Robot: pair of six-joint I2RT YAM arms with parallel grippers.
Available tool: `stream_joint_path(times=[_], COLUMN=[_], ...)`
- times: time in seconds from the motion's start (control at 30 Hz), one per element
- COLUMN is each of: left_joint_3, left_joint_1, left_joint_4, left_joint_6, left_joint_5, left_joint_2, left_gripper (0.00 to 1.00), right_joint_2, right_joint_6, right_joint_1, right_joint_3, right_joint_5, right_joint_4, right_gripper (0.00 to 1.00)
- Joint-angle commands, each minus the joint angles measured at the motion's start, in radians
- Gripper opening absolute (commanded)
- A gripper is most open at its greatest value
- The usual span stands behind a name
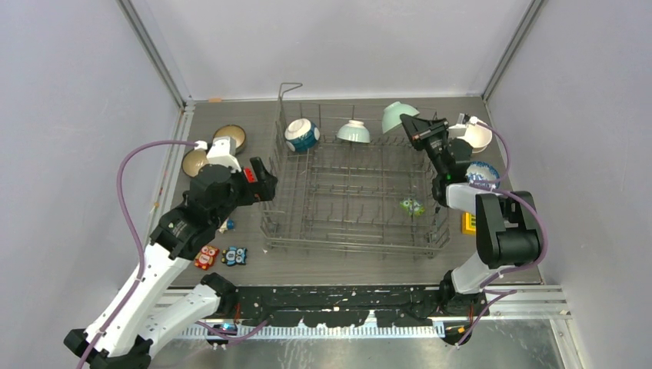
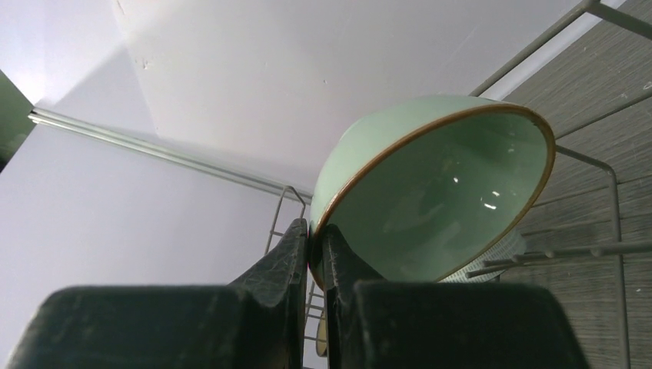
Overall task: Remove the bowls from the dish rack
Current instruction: Pick up the bowl from the dish rack.
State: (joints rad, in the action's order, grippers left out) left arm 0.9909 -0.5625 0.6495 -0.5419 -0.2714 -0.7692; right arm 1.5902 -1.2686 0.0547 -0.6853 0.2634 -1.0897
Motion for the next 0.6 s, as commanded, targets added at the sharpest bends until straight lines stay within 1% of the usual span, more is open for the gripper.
stream_joint_path(times=[0.0, 0.13, 0.3, 0.47, 0.57], left_joint_3=[0.000, -0.005, 0.008, 0.035, 0.077], left_joint_1=[-0.002, -0.002, -0.001, -0.002, -0.002], left_joint_4=[-0.002, -0.007, -0.019, -0.027, -0.004], left_joint_6=[0.006, 0.017, 0.043, 0.057, 0.059], left_joint_5=[-0.023, -0.044, -0.066, -0.078, -0.110], left_joint_2=[0.019, 0.025, 0.013, -0.013, -0.039], left_gripper=[0.99, 0.99, 0.99, 1.00, 1.00], right_joint_2=[-0.075, -0.125, -0.222, -0.301, -0.365], right_joint_6=[0.007, 0.038, 0.117, 0.163, 0.250], right_joint_1=[-0.004, -0.004, -0.004, -0.001, 0.024], right_joint_3=[-0.073, -0.097, -0.133, -0.185, -0.242], right_joint_5=[0.041, 0.080, 0.124, 0.173, 0.202], right_joint_4=[-0.113, -0.058, 0.080, 0.188, 0.323], right_gripper=[0.01, 0.01, 0.01, 0.01, 0.01])
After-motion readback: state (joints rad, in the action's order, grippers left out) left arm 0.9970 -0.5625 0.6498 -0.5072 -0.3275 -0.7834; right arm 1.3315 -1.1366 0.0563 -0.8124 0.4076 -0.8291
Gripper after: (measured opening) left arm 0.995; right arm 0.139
